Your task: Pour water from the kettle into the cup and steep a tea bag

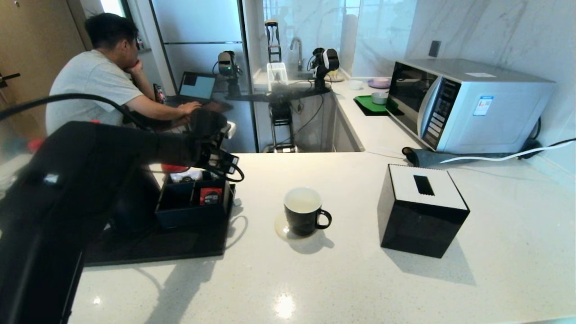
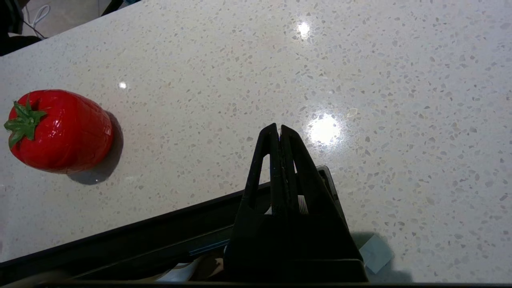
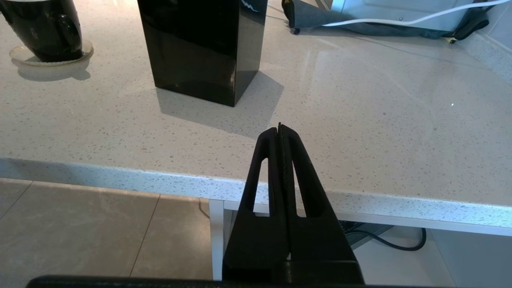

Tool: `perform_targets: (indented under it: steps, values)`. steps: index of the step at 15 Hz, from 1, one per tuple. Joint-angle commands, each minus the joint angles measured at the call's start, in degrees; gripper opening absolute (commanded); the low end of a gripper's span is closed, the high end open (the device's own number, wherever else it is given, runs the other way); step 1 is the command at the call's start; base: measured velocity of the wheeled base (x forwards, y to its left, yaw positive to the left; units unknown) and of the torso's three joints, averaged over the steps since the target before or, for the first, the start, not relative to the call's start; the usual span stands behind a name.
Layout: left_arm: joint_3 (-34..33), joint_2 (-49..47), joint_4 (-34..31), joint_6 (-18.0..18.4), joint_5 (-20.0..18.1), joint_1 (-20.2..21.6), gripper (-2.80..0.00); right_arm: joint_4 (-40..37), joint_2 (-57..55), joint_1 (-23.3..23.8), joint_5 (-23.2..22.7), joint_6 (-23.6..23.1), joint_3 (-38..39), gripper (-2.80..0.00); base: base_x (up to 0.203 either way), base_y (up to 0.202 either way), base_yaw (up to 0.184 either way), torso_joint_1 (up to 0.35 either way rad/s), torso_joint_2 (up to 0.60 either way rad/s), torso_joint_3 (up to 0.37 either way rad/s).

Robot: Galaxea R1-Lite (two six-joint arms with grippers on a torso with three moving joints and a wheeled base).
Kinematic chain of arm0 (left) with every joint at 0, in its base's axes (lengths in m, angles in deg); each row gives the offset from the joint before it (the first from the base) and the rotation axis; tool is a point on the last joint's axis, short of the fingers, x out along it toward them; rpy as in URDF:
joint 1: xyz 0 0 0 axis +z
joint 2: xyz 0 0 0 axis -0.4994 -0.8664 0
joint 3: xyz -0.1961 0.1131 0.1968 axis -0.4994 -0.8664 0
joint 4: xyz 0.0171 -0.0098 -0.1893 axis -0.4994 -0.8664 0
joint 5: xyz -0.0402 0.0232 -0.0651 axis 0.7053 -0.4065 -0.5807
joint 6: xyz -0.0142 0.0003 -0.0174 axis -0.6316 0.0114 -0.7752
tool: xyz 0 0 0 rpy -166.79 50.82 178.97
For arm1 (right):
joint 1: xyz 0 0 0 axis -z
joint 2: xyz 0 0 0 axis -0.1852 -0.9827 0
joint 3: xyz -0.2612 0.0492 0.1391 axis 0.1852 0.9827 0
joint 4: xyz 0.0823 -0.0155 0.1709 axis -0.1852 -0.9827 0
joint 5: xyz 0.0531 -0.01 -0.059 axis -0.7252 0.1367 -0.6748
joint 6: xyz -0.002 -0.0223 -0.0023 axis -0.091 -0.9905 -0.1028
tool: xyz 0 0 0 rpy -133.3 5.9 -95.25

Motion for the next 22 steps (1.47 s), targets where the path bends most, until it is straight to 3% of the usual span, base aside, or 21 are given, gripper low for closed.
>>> perform_targets:
  steps: [1,19,22]
  values:
    - [0.04,1.01,0.0,0.05,0.1,0.01,-2.8,0.01,-0.07,-0.02,-0.03,-0.05,0.0,-2.8,0.0,0.0,0.0,0.0,0.0,0.0]
    - [-1.1,9.25,2.11,-0.12,-1.1,1.68,-2.8,0.01,-0.07,-0.02,-0.05,-0.05,0.0,-2.8,0.0,0.0,0.0,0.0,0.0,0.0]
    - [-1.1,10.75,2.11,-2.4,-1.57,1.36,-2.8,0.01,-0.07,-0.02,-0.04,-0.05,0.0,-2.8,0.0,0.0,0.0,0.0,0.0,0.0]
